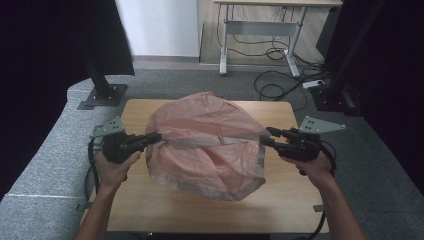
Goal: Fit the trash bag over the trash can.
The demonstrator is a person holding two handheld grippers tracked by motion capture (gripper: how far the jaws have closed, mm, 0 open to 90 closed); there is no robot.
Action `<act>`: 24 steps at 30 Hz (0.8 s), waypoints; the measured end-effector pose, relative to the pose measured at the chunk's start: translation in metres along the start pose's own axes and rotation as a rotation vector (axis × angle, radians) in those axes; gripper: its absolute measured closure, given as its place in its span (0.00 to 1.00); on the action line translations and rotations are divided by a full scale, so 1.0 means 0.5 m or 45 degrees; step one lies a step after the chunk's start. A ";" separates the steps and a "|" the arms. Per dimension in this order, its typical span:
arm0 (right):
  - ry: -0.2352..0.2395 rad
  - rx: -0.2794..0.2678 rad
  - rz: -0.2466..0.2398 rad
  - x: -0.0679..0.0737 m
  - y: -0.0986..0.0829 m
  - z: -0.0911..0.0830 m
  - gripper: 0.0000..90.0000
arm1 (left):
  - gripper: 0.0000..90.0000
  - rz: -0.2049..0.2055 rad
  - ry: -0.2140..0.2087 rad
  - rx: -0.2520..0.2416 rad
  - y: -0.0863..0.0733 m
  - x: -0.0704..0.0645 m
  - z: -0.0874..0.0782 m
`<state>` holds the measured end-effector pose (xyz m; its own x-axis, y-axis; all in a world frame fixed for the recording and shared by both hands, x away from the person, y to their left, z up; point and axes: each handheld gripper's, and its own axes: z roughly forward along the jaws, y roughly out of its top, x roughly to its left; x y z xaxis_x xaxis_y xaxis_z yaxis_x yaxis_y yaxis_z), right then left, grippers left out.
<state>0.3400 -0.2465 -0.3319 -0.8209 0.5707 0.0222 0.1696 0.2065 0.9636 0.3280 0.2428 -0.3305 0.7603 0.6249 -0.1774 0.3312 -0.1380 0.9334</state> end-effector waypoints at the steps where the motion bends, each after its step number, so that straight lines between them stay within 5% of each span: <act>1: 0.000 -0.011 -0.011 -0.001 0.005 0.005 0.89 | 1.00 0.000 0.002 -0.006 0.004 0.003 -0.001; 4: -0.035 -0.048 0.002 -0.021 0.024 0.017 0.98 | 1.00 0.020 0.049 0.009 0.018 0.016 0.005; 10: -0.136 0.087 0.151 -0.087 0.026 0.088 0.99 | 1.00 -0.067 0.034 0.022 0.030 0.067 0.044; 16: -0.245 0.149 0.210 -0.118 -0.002 0.153 1.00 | 1.00 -0.081 0.064 0.032 0.029 0.094 0.073; 18: -0.230 0.145 0.234 -0.126 -0.009 0.167 1.00 | 1.00 -0.083 0.092 0.036 0.030 0.106 0.078; 24: -0.161 0.183 0.279 -0.143 -0.026 0.222 1.00 | 1.00 -0.240 0.062 -0.007 0.017 0.159 0.100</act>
<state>0.4570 -0.2016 -0.3756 -0.6833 0.7067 0.1837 0.4186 0.1729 0.8916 0.4190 0.2529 -0.3521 0.6572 0.6755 -0.3342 0.4622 -0.0110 0.8867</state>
